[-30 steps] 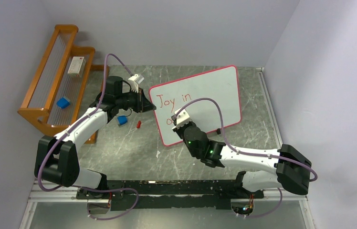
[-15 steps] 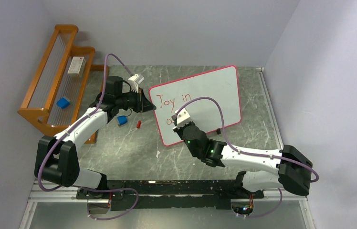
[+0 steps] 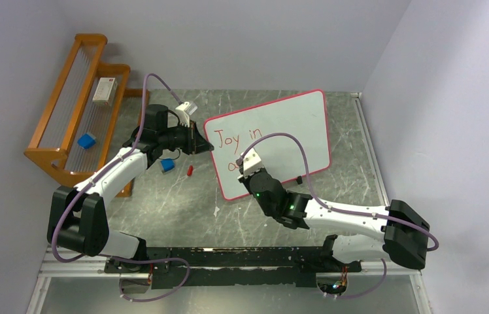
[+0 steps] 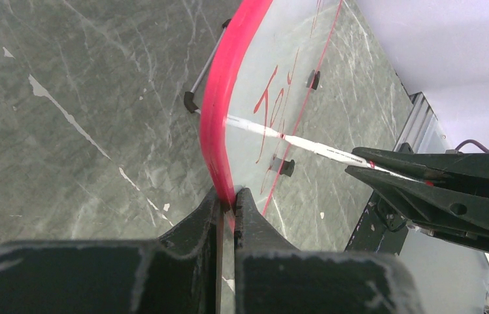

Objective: Write a sentence on the whiteboard

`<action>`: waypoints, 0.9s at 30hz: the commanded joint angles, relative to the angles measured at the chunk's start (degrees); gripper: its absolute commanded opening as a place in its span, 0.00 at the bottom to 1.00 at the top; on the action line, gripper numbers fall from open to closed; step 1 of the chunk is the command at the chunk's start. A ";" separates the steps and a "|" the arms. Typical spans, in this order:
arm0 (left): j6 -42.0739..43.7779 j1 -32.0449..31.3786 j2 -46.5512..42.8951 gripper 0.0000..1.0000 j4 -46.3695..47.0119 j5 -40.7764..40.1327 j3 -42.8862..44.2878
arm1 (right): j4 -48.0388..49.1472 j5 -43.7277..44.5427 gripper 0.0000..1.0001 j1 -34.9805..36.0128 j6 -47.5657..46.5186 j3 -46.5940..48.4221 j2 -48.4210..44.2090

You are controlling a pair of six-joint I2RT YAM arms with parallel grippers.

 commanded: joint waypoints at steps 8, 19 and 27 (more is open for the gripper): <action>3.02 -0.56 2.32 0.05 -2.32 -4.65 -0.17 | -5.42 -1.08 0.00 -0.02 2.82 0.35 -0.69; 3.05 -0.56 2.35 0.05 -2.36 -4.65 -0.16 | -4.69 -0.79 0.00 0.47 2.83 0.14 -2.04; 3.08 -0.56 2.32 0.05 -2.41 -4.74 -0.20 | 0.28 1.64 0.00 0.53 1.35 -1.20 -3.67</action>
